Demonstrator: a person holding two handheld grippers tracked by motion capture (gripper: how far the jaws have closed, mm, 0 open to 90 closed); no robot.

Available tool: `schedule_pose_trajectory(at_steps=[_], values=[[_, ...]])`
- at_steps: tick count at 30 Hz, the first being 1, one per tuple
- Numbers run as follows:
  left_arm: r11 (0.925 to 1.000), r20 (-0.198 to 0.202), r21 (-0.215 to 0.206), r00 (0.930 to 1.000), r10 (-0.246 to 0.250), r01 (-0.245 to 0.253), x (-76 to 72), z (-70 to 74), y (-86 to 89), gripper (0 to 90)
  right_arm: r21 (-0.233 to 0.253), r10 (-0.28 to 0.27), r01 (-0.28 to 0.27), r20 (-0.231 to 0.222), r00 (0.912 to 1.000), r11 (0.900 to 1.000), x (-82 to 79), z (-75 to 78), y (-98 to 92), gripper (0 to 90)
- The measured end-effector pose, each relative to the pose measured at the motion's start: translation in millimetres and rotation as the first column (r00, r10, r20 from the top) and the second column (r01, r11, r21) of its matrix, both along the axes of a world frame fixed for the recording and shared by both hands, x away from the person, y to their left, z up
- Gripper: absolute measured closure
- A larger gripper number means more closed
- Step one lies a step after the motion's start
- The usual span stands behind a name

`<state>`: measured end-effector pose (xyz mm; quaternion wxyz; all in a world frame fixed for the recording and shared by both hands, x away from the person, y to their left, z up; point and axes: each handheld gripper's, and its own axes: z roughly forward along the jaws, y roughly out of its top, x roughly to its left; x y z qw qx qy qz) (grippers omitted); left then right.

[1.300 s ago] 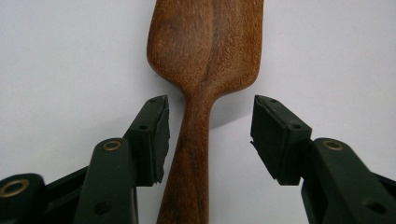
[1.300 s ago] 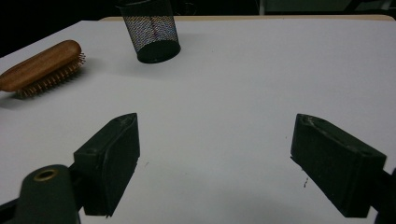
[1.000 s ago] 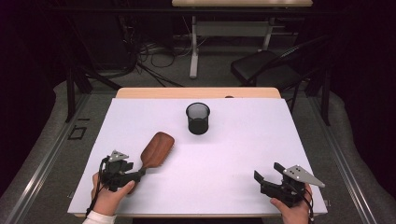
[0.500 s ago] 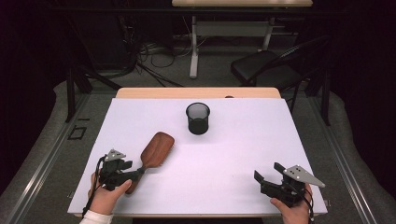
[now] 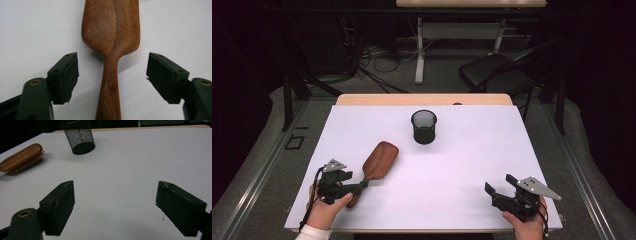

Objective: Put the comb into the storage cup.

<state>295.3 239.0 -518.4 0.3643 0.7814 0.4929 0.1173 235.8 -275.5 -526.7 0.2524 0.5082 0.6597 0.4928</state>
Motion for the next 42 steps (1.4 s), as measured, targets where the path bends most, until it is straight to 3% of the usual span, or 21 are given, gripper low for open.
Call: schedule_pose_trajectory(at_steps=[5, 9, 20, 29, 42], values=[[1.0000, -0.036, 0.002, 0.9994, -0.005, 0.005, 4.0, -0.6, -1.0, 6.5, 0.003, -0.001, 0.001, -0.010, 0.9999, 1.000, 0.5, -0.7, -0.5, 15.5], [0.9999, -0.056, -0.010, 0.9984, -0.006, 0.005, 7.6, -1.4, -0.5, 0.5, 0.005, -0.004, 0.004, -0.009, 1.0000, 1.000, 0.8, -1.1, 0.0, 15.5], [0.9995, -0.105, -0.009, 0.9941, -0.030, 0.029, 14.3, 3.2, 5.2, 0.5, 0.006, 0.002, -0.002, -0.011, 0.9999, 1.000, 0.8, -1.7, 1.1, 15.5], [0.9949, -0.111, 0.066, 0.9914, -0.068, 0.076, 21.3, 5.4, 3.8, 0.5, 0.005, 0.002, -0.002, -0.017, 0.9999, 1.000, 1.0, -2.1, 1.3, 15.5], [0.9927, -0.171, 0.082, 0.9825, -0.073, 0.088, 26.9, 8.1, 6.0, 0.6, 0.009, 0.002, -0.002, -0.020, 0.9998, 1.000, 1.4, -2.8, 2.6, 15.5]])
